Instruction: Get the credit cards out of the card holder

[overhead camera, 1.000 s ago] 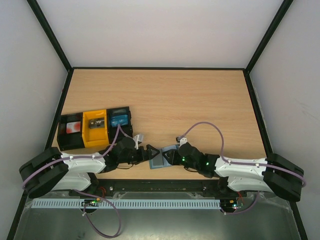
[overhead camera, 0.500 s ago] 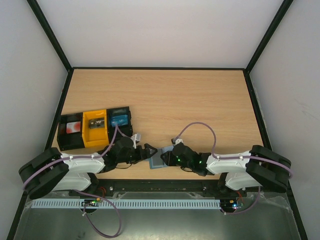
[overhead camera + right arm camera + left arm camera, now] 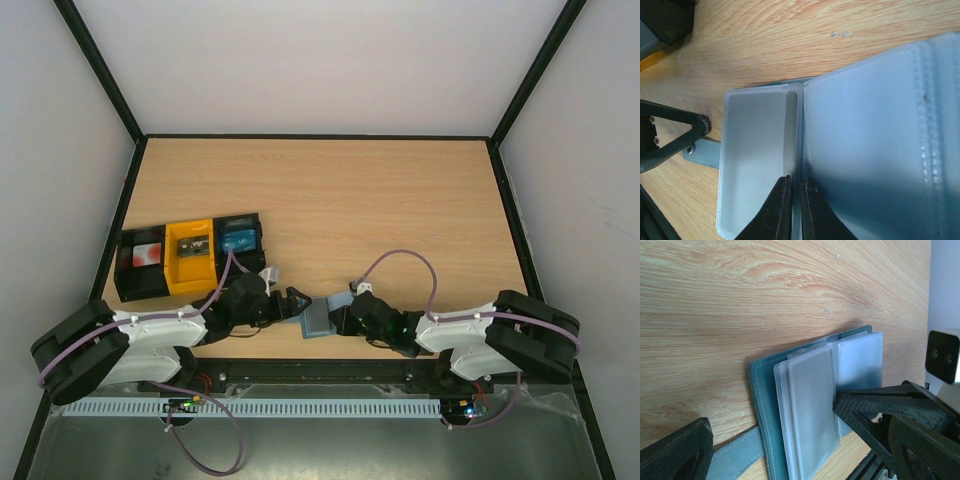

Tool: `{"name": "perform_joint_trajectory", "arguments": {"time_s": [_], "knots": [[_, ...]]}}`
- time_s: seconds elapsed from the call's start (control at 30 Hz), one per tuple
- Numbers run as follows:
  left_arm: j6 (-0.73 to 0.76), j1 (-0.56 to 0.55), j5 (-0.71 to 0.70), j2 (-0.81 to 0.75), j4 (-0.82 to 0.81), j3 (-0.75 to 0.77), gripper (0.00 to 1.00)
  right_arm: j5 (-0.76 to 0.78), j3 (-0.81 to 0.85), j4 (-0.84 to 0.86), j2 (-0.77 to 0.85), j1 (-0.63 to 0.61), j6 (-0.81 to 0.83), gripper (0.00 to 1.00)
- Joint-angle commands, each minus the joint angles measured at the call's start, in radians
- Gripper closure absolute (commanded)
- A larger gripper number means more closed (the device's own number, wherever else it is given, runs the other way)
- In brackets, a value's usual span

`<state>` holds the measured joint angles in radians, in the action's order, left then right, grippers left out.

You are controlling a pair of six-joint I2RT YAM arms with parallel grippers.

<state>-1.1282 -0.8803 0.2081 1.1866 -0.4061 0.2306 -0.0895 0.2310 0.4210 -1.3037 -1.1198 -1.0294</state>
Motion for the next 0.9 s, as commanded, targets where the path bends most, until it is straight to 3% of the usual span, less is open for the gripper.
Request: {"name": "perform_joint_trajectory", "arguments": {"time_s": [0.0, 0.2, 0.53, 0.87], "knots": [[0.023, 0.006, 0.003, -0.041, 0.069, 0.038, 0.04, 0.05, -0.029, -0.037, 0.009, -0.005, 0.002, 0.94], [-0.003, -0.012, 0.026, -0.071, 0.012, 0.061, 0.03, 0.043, -0.043, -0.013, -0.004, -0.006, -0.003, 0.98], [-0.045, -0.064, 0.091, 0.064, -0.186, 0.09, 0.03, 0.047, -0.071, 0.009, 0.005, -0.005, -0.02, 0.98], [-0.039, -0.078, 0.076, 0.121, -0.187, 0.108, 0.03, 0.051, -0.078, 0.006, 0.018, -0.005, -0.024, 0.98]]}}
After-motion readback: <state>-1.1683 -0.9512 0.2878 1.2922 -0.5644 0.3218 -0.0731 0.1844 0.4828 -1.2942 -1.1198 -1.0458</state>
